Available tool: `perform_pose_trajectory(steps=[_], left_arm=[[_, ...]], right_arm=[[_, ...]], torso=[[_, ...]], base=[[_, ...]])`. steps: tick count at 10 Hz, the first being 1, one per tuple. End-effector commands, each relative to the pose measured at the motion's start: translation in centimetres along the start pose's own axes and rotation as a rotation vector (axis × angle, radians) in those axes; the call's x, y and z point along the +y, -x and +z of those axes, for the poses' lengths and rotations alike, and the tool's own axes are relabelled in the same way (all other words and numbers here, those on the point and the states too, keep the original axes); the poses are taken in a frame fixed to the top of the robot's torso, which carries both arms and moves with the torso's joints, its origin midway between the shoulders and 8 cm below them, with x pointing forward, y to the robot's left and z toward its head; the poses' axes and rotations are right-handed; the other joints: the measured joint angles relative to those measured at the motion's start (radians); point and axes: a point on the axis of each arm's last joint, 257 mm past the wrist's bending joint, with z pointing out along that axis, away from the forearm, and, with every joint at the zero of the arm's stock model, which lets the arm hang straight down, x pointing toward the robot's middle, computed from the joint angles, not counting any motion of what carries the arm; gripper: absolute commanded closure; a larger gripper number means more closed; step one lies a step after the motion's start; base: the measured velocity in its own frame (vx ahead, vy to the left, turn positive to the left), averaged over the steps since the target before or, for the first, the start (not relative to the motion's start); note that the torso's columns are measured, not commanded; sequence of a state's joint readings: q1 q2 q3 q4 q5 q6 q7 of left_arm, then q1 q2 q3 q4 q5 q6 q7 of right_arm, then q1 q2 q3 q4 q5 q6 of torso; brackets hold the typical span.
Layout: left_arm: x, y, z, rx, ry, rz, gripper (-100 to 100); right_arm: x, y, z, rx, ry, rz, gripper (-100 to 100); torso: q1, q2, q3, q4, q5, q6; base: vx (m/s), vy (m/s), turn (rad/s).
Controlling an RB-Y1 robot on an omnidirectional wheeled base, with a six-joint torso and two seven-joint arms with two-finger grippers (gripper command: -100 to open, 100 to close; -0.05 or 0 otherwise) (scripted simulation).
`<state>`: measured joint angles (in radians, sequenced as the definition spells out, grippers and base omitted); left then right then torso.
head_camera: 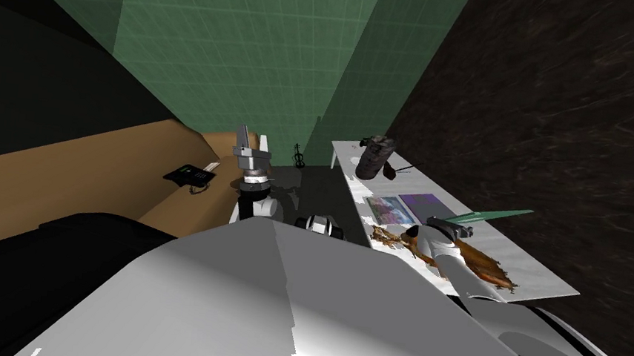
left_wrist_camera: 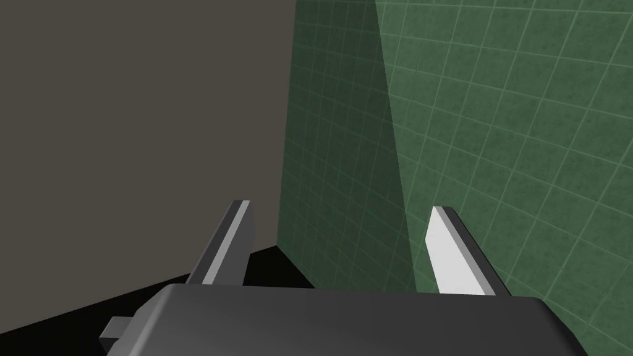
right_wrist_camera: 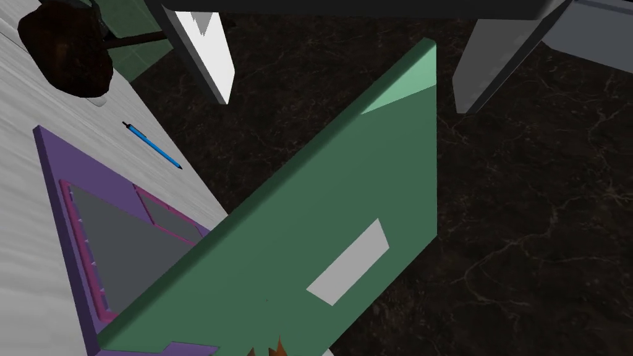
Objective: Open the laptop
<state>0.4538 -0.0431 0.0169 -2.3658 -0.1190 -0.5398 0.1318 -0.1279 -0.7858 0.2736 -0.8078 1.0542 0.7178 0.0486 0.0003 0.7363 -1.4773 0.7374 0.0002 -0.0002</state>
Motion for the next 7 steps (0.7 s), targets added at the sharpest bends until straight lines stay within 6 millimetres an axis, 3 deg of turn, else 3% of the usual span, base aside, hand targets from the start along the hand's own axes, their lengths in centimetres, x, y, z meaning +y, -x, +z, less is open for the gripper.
perform_pose_trajectory(steps=[1,3,7], left_arm=[[0.0,0.0,0.0,0.000,0.000,0.000,0],[0.0,0.0,0.0,0.000,0.000,0.000,0],[0.0,0.0,0.0,0.000,0.000,0.000,0]], right_arm=[[-2.1,-0.6,0.5,-0.008,-0.059,-0.062,-100],[-5.0,-1.3,0.7,-0.018,-0.139,-0.143,-100],[-7.3,-1.7,0.6,-0.036,-0.205,-0.223,-100]], torso=[[0.000,0.003,0.002,0.001,0.000,0.000],[-0.001,0.000,0.000,0.000,0.000,0.000],[0.000,0.003,0.002,0.001,0.000,0.000]], base=[[0.072,-0.001,0.015],[0.136,-0.004,0.014],[0.095,0.004,0.004]])
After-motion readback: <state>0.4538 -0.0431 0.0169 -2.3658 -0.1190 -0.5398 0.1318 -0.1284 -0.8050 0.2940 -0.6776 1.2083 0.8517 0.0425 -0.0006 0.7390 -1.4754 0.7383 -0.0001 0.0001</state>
